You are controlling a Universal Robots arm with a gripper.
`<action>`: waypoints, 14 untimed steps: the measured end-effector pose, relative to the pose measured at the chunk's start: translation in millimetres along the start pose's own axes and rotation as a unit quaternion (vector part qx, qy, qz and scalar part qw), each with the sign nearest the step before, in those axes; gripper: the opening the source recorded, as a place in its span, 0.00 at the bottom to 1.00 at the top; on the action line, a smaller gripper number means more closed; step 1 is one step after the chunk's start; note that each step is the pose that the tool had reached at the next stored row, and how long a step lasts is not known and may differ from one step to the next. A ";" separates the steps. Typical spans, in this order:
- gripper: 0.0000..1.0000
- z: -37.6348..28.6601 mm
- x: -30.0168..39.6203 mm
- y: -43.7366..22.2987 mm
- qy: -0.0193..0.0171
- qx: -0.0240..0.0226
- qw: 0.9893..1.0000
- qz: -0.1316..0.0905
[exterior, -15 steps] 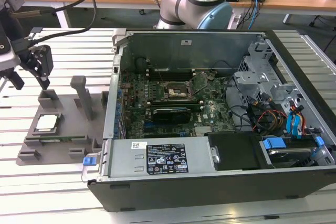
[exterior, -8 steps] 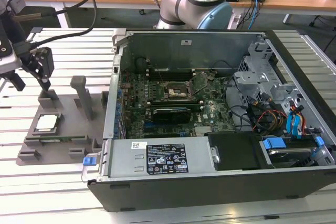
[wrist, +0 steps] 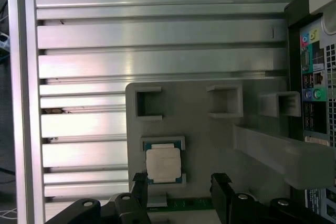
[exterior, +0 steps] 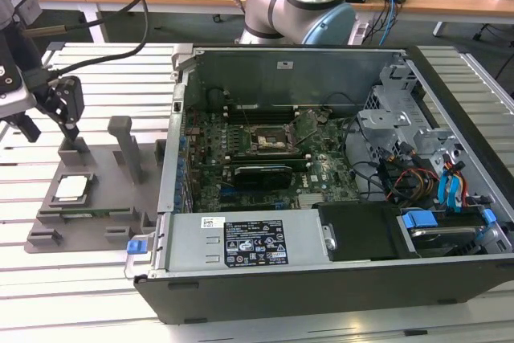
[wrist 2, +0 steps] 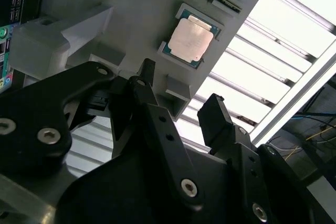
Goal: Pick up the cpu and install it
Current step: 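Pick up the cpu and move it towards the insertion slot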
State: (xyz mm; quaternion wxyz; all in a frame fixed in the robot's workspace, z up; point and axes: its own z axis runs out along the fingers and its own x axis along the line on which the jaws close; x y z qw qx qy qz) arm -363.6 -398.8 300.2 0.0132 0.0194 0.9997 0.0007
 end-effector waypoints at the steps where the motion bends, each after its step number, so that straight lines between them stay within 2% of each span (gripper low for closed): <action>1: 0.60 0.5 0.0 0.0 0.000 0.000 1.000 0.000; 14: 0.60 8.3 0.2 0.0 0.000 0.000 1.000 0.000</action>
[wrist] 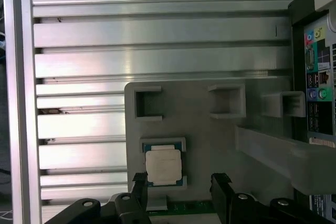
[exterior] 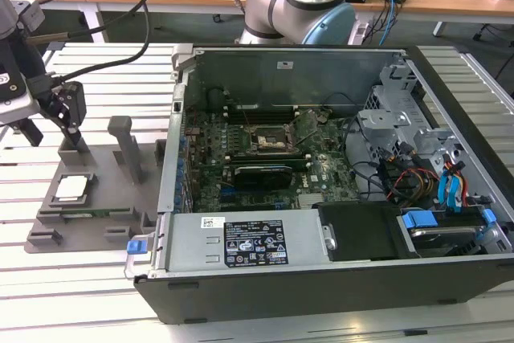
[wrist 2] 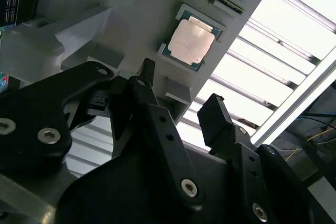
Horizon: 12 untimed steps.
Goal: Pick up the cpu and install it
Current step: 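Pick up the cpu and move it towards the insertion slot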
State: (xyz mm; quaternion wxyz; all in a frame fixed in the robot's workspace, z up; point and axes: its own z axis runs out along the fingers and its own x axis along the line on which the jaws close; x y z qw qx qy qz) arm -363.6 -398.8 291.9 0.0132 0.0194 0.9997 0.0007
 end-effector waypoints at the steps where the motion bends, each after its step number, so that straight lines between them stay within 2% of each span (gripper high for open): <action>1: 0.60 0.6 0.0 0.0 0.000 0.000 1.000 0.000; 12: 0.60 10.9 0.3 0.0 0.000 0.000 1.000 0.000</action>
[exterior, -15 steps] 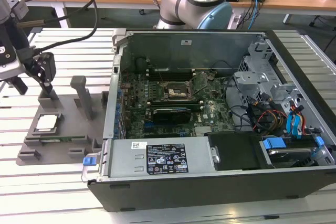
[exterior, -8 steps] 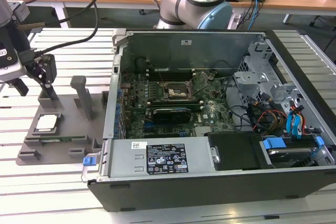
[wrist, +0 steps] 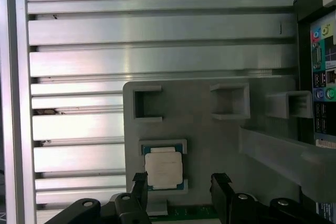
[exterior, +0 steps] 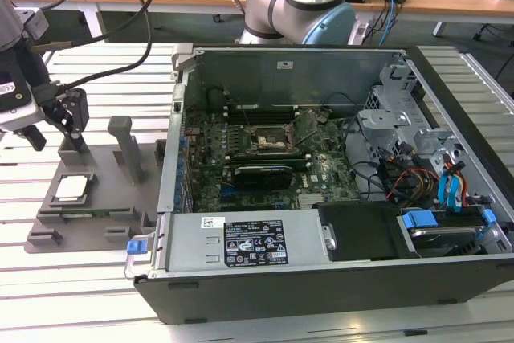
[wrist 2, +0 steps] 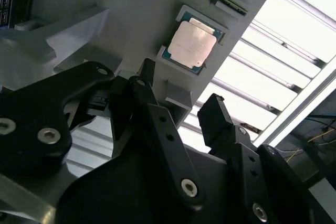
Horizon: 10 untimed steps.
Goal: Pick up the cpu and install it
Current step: 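Pick up the cpu and move it towards the insertion slot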
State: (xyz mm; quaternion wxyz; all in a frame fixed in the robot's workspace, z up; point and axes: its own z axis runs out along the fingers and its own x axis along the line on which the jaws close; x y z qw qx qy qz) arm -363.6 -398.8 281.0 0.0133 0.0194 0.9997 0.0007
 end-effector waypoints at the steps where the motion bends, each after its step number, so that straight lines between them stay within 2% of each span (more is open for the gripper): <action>1: 0.60 0.7 0.0 0.0 0.000 0.000 1.000 0.000; 10: 0.60 7.7 0.2 0.0 0.000 0.000 1.000 0.000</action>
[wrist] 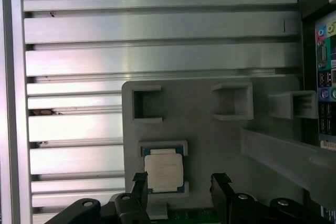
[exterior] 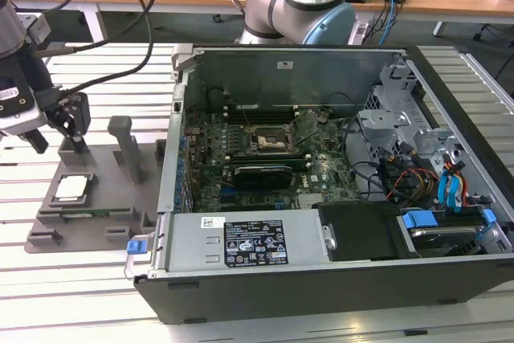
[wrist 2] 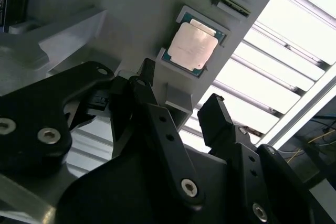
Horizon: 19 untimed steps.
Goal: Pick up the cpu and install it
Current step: 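Pick up the cpu and move it towards the insertion slot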
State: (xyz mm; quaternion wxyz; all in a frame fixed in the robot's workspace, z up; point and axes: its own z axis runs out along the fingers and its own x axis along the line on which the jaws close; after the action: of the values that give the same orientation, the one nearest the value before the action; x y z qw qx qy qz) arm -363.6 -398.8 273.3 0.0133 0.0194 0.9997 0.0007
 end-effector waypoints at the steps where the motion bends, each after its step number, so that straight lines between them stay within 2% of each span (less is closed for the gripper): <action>1: 0.60 1.0 0.0 0.0 0.000 0.000 1.000 0.000; 6: 0.60 6.6 0.2 0.0 0.000 0.000 1.000 0.000; 8: 0.60 14.6 0.4 0.0 0.000 0.000 1.000 0.000; 19: 0.60 25.1 0.7 0.0 0.000 0.000 1.000 0.000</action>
State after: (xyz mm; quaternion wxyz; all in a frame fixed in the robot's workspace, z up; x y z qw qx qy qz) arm -363.6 -398.8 248.3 0.0133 0.0194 0.9997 0.0007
